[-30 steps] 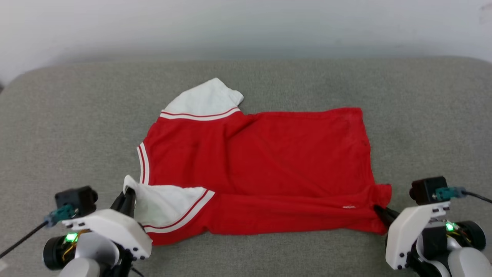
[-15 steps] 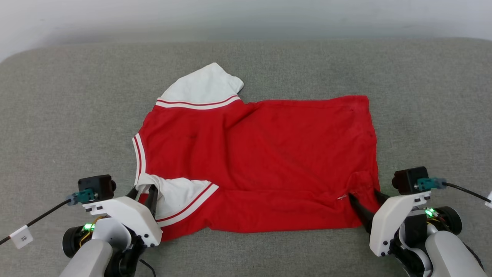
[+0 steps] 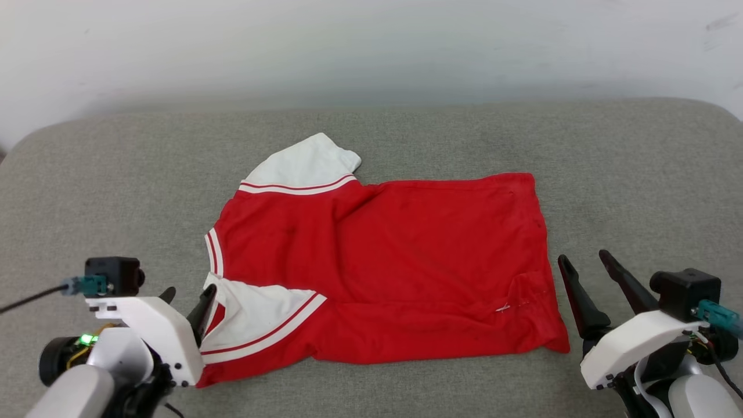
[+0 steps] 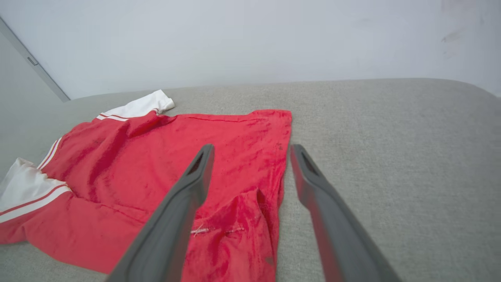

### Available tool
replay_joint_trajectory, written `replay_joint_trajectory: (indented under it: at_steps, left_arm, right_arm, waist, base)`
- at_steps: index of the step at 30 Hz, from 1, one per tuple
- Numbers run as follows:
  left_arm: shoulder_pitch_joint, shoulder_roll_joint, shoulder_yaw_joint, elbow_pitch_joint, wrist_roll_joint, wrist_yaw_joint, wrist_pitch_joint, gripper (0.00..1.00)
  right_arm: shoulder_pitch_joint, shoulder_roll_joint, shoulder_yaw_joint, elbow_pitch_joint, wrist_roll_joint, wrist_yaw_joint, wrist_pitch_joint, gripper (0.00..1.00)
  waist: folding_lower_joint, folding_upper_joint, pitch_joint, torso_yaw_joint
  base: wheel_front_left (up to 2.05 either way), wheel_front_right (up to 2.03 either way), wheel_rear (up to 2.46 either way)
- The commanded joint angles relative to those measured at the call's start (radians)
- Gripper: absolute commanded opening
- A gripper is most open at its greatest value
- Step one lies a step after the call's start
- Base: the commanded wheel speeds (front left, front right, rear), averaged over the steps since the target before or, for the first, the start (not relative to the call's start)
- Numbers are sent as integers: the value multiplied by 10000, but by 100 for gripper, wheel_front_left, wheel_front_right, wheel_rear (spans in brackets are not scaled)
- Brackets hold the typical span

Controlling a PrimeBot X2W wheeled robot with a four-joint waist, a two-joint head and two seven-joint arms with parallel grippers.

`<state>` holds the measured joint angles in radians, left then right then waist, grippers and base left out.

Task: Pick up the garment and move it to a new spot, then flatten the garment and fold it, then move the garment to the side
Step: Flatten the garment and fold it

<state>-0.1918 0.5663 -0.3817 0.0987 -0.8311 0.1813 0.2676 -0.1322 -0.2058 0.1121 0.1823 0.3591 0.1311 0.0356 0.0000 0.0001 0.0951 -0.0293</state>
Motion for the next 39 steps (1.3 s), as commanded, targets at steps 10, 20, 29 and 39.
replay_joint_trajectory:
  at_steps: [10,20,29,39]
  left_arm:
    - [850,1911,290,-1905,-1001,894,3273,100]
    - [1403,1517,285,-1105,-1876,938,3788,100]
    - [1208,788,51,41,-2182,300,3420,0]
    - [886,983,326,-498,-1797,190,2709,0]
  right_arm:
    - [645,745,-723,-2162,-761,-6,66,100]
    - [430,938,-828,-2529,-750,-6,-26,100]
    - [540,770,-886,-2471,-818,-6,-403,100]
    - [770,384,-1252,-2059,-247,-6,1264,100]
  waist:
    - [0,-1,496,-570]
    - [0,-1,1151,-921]
    - [0,-1,748,-1004]
    - [0,-1,290,-620]
  base:
    - [0,0,0]
    - [0,0,0]
    - [0,0,0]
    - [0,0,0]
